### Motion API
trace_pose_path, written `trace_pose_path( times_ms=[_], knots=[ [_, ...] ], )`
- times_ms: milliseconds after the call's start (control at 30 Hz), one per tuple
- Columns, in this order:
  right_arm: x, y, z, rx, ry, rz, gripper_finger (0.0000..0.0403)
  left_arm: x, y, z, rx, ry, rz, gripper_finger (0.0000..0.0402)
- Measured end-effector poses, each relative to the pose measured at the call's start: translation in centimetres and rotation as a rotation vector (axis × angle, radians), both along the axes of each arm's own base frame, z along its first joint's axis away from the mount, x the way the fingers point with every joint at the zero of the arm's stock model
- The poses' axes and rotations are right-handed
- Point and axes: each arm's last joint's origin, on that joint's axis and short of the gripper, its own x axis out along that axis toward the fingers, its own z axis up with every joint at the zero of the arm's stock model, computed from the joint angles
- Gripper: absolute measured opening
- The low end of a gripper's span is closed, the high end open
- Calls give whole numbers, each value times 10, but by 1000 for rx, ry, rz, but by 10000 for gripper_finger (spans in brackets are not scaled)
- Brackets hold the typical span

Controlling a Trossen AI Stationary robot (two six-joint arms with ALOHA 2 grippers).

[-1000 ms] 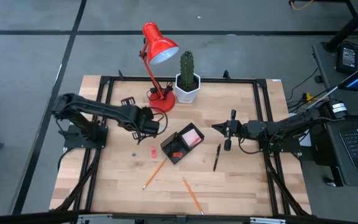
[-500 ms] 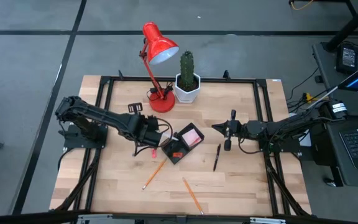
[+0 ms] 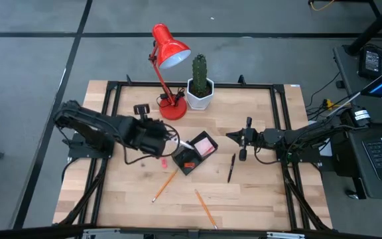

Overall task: Pick and place office supplies into organizer
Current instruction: Put the scissors into the black desk organizer

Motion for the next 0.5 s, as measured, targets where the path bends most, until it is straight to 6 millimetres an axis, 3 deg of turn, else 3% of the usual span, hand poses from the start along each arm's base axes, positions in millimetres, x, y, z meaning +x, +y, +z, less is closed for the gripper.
trace_pose_path(
  times_ms=[200, 500],
  knots=[
    [0, 0, 0, 0, 0, 0, 20, 3, -1, 17, 39, -7, -78, 12],
    [0, 0, 0, 0, -1, 0, 20, 24, -13, -4, 221, 158, -211, 12]
  ],
)
